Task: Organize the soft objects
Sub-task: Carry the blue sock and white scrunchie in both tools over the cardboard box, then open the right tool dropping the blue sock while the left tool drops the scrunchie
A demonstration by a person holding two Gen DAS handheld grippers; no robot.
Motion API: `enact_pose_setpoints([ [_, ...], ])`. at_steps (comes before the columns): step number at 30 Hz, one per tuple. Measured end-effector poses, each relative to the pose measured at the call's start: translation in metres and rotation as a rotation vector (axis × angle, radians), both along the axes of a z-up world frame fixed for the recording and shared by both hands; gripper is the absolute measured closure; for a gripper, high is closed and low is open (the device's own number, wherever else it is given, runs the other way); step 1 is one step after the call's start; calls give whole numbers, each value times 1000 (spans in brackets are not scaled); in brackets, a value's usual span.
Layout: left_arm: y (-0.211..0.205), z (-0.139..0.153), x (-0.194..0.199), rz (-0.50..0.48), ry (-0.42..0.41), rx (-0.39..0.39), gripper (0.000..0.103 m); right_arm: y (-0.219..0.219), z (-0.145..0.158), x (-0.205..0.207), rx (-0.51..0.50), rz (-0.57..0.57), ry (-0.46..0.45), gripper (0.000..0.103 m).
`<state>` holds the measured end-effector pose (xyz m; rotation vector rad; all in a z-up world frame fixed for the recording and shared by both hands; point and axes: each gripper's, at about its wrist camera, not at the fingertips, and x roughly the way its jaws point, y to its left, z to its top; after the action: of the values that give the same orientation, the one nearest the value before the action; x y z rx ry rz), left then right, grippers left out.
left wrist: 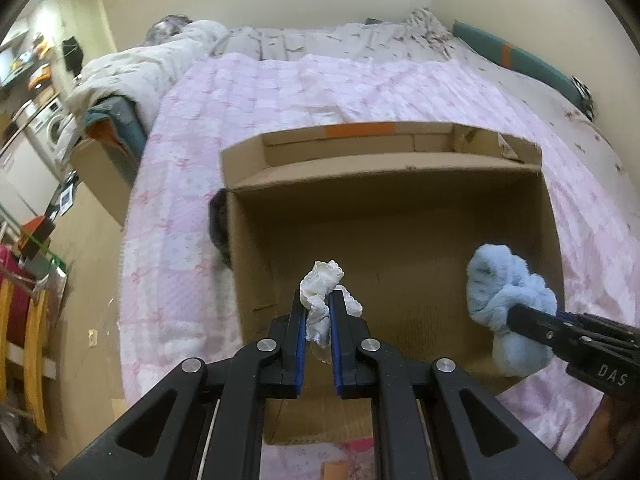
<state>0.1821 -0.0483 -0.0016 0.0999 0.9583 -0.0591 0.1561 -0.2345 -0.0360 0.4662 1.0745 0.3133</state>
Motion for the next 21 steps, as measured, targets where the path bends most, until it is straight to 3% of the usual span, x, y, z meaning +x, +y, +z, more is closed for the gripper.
enact_pose_setpoints([
  [8, 6, -31, 10, 12, 82, -64, 93, 11, -23, 3, -55, 28, 52, 74],
  [21, -2, -39, 10, -8, 110, -66, 92, 8, -26, 8, -64, 12, 68, 73],
])
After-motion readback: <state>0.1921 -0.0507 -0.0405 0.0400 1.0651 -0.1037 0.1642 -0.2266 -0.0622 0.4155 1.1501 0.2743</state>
